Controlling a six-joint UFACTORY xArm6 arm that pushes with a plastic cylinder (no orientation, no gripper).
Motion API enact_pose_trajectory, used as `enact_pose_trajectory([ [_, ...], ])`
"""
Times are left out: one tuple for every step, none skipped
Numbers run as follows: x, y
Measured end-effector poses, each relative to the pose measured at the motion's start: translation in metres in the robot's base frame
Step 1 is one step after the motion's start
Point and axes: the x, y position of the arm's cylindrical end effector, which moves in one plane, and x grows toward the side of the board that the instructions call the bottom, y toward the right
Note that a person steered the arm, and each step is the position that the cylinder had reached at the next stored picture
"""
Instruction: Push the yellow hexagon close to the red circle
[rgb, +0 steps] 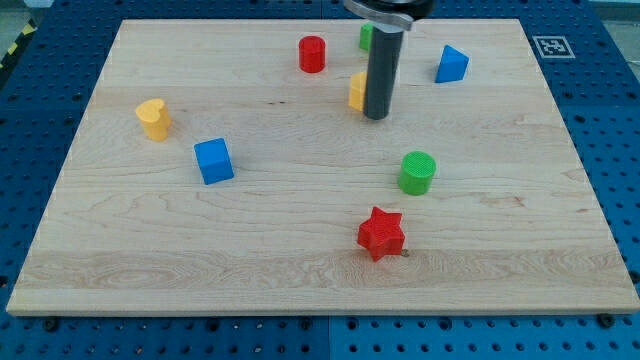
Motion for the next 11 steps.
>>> enact_pose_trajectory([
  [-0.011, -0.030],
  [-0.022, -0.040],
  [-0.004, -0.012],
  [0.001, 0.045],
  [-0.014, 0.060],
  [-0.009, 0.030],
  [-0.007, -0.012],
  [-0.008, -0.015],
  [-0.009, -0.001],
  [-0.037, 0.004],
  [-0.037, 0.004],
])
